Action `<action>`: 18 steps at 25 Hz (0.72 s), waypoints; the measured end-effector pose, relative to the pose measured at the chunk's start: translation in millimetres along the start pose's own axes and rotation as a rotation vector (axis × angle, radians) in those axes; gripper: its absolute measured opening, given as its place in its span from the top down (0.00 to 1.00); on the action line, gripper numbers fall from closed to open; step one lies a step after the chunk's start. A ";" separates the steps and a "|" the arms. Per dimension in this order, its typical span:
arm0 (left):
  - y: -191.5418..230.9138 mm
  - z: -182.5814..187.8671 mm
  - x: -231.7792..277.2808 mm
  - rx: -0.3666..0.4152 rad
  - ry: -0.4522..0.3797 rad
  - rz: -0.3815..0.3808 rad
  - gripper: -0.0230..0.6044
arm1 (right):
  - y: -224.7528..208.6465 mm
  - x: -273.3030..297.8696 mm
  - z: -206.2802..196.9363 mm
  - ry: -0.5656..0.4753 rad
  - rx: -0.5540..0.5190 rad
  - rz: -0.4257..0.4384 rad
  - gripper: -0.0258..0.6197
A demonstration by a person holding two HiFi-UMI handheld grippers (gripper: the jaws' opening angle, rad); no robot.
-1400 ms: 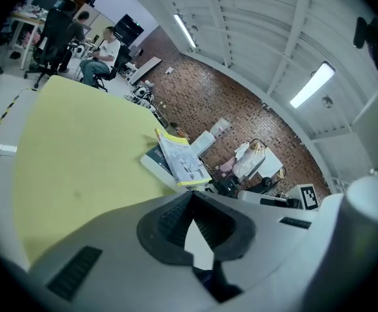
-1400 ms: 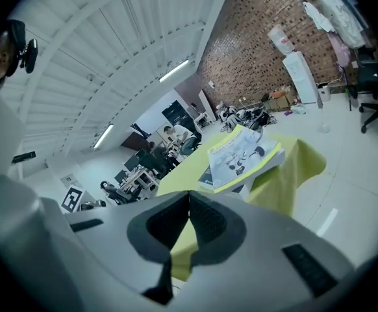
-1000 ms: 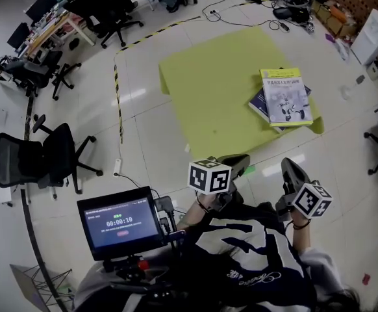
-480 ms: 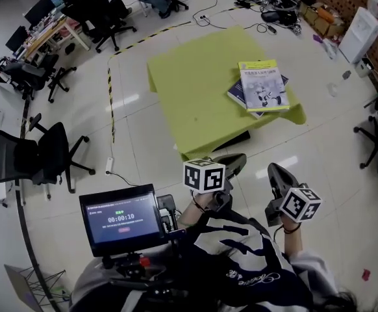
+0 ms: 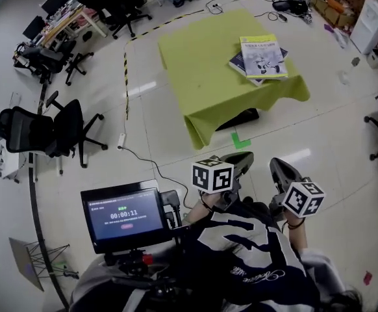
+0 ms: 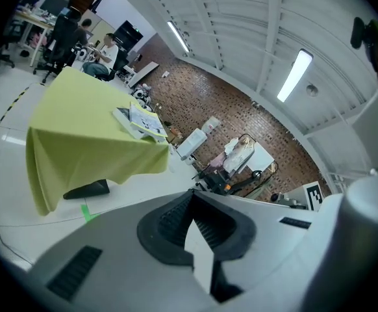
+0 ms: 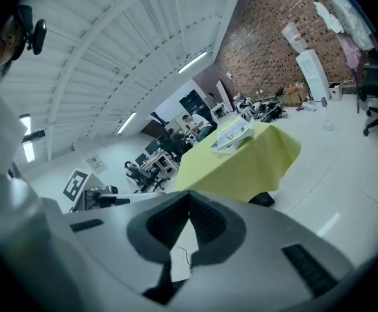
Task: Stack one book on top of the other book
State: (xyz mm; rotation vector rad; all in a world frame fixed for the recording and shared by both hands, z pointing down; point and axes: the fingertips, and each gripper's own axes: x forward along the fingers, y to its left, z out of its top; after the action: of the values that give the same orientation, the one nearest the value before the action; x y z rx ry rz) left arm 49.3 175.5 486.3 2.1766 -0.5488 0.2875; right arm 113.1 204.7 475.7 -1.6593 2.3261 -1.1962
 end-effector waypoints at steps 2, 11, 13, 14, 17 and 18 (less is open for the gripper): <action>-6.3 -12.2 -6.2 0.001 -0.007 0.017 0.96 | 6.9 -6.3 -10.4 0.019 -0.013 0.027 0.96; -4.8 -26.5 -40.7 -0.005 -0.072 0.117 0.96 | 35.2 0.0 -35.5 0.082 -0.043 0.149 0.96; 6.8 -8.2 -45.0 -0.003 -0.087 0.132 0.96 | 43.5 17.3 -25.8 0.085 -0.049 0.166 0.96; 12.9 1.8 -46.1 0.001 -0.091 0.137 0.96 | 47.3 26.7 -20.3 0.087 -0.053 0.171 0.96; 20.4 9.8 -46.4 0.022 -0.078 0.140 0.96 | 51.2 39.1 -16.9 0.087 -0.054 0.173 0.96; 19.9 6.9 -45.9 0.030 -0.069 0.139 0.96 | 50.5 39.2 -18.6 0.085 -0.050 0.171 0.96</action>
State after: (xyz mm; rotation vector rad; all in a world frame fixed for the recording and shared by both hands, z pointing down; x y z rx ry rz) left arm -0.4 172.3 478.1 2.1877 -0.7405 0.2981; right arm 48.3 189.4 473.2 -1.4146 2.5082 -1.2069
